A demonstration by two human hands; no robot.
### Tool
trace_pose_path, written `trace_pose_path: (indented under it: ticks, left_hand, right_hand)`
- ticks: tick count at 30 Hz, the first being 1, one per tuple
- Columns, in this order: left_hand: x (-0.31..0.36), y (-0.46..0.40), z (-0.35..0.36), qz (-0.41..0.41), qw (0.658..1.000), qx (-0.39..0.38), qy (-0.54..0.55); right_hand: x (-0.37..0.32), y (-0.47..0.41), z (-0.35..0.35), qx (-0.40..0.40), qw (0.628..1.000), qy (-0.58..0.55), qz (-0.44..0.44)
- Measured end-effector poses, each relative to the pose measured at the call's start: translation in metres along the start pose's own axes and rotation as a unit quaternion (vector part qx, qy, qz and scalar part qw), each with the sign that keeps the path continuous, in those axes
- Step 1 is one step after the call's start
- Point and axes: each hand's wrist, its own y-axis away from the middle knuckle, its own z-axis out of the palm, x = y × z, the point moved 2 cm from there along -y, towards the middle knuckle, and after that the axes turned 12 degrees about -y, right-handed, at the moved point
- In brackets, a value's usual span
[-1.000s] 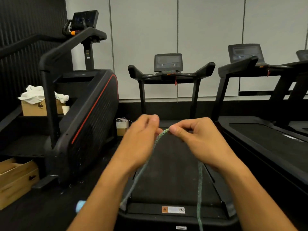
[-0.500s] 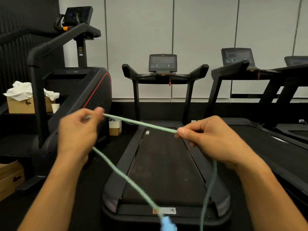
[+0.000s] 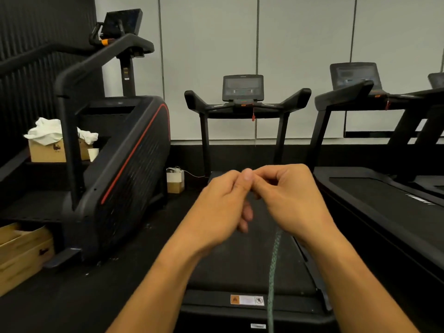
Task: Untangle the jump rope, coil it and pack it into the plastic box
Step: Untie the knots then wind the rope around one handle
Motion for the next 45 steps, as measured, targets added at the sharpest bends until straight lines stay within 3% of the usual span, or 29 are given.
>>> trace_pose_path:
  ticks: [3, 7, 14, 19, 22, 25, 29, 34, 40, 45]
  left_hand:
    - [-0.004, -0.004, -0.006, 0.028, 0.997, 0.025, -0.063]
    - [-0.011, -0.005, -0.020, 0.039, 0.985, 0.053, -0.160]
    - [-0.040, -0.009, -0.059, -0.022, 0.967, 0.228, -0.107]
    - [-0.069, -0.003, -0.098, -0.124, 0.909, 0.389, -0.082]
    - [-0.091, 0.006, -0.115, -0.199, 0.871, 0.443, -0.074]
    - [-0.082, 0.004, -0.112, -0.174, 0.903, 0.392, -0.040]
    - [-0.031, -0.005, -0.068, -0.077, 0.972, 0.215, -0.050]
    - [0.016, 0.002, -0.009, 0.086, 0.988, 0.086, -0.099]
    - [0.026, 0.006, 0.008, 0.102, 0.986, 0.098, -0.085]
    - [0.018, 0.003, -0.007, 0.111, 0.953, 0.176, -0.220]
  right_hand:
    - [0.000, 0.002, -0.004, -0.013, 0.999, -0.042, 0.021]
    - [0.000, 0.002, -0.011, -0.031, 0.999, -0.017, 0.021]
    - [-0.003, 0.001, -0.030, 0.003, 1.000, -0.002, 0.031]
    - [-0.011, 0.003, -0.045, 0.001, 1.000, -0.001, 0.025]
    - [-0.014, 0.003, -0.055, 0.022, 1.000, -0.010, 0.020]
    - [-0.015, 0.003, -0.052, 0.042, 0.999, -0.028, 0.007]
    - [-0.016, 0.002, -0.032, 0.055, 0.997, -0.061, -0.016]
    - [-0.013, 0.003, -0.009, 0.044, 0.993, -0.112, -0.018]
    - [-0.010, 0.005, -0.011, 0.030, 0.983, -0.176, 0.032]
    - [-0.012, 0.003, -0.027, 0.031, 0.984, -0.168, 0.051]
